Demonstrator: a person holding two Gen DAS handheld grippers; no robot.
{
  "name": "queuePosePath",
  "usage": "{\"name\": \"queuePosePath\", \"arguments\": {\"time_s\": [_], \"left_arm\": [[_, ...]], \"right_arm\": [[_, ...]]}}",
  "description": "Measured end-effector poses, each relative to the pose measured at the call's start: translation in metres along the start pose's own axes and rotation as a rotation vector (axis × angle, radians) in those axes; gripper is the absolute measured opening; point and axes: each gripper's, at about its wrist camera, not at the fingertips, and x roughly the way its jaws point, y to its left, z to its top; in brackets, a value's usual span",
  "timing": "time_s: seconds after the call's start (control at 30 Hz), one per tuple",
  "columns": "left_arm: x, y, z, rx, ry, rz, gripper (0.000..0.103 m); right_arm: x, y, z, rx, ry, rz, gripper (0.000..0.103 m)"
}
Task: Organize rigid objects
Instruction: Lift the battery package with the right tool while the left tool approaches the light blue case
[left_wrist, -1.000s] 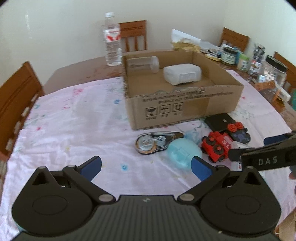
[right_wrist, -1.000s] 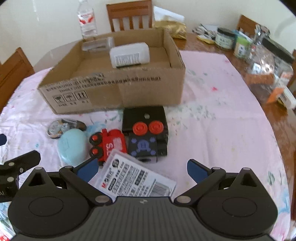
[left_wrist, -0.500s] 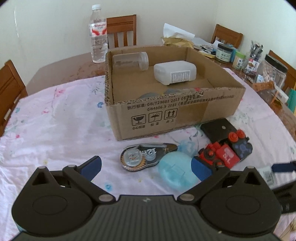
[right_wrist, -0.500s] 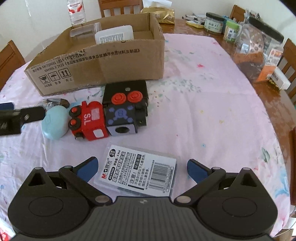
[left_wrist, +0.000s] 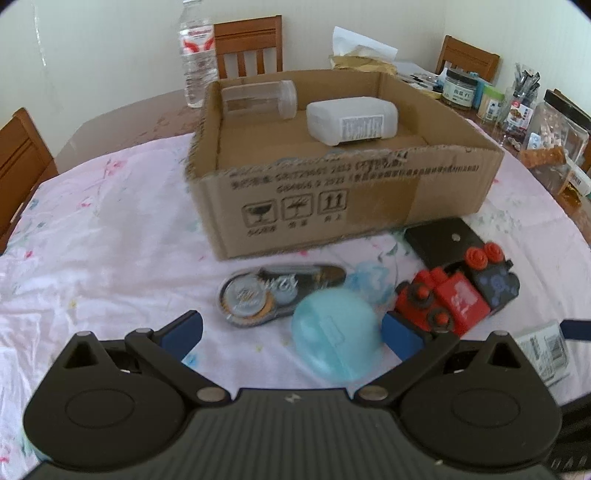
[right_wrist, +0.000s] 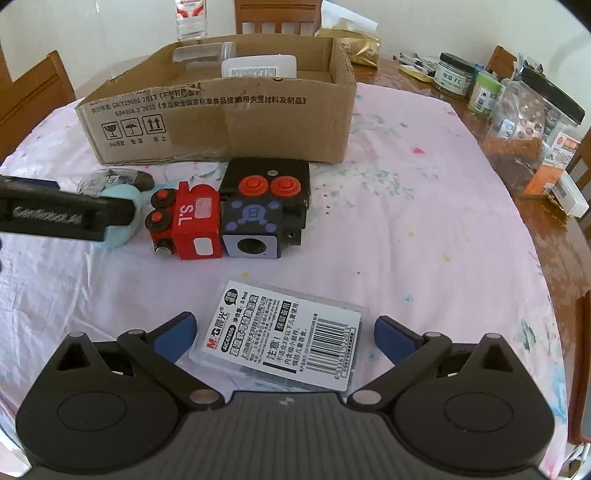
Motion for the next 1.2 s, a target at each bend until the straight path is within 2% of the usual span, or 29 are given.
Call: {"name": "queuePosePath", "arguments": {"time_s": [0.27,0.4,0.53,0.6,0.8,0.87,1.2], "left_arm": [[-0.001,0.015,-0.018,0.023,0.038,0.037,0.102],[0.000,0.009,-0.016,0.069,0.008,-0.032,0.102],[0.003,-0.003,-0.014,0.166,0.000,-0.107,0.092],[0.005,-0.005,-0.012,0.199,-0.007,-0.133,0.091],[0.010,-0.004,-0.006,0.231,0.014,-0.220,0.088],[0.007,-0.007,-0.007,0.257,0.017,-0.231,0.081],[0.009,-0.007,-0.004,0.234,-0.003,-0.216,0.077]], "right_arm": [[-0.006,-0.007,-0.010,-0.013,-0.014,0.009,0.103],[-0.007,-0.006,-0.013,-0.005,-0.033,0.003,0.103],[-0.009,-0.005,-0.017,-0.009,-0.055,0.006,0.103],[-0.010,-0.005,-0.019,-0.014,-0.062,0.010,0.103],[-0.012,-0.005,-0.024,-0.014,-0.082,0.009,0.103],[-0.013,-0.005,-0.025,-0.012,-0.087,0.008,0.103],[-0.012,0.003,-0.027,0.026,-0.124,-0.023,0.103]]}}
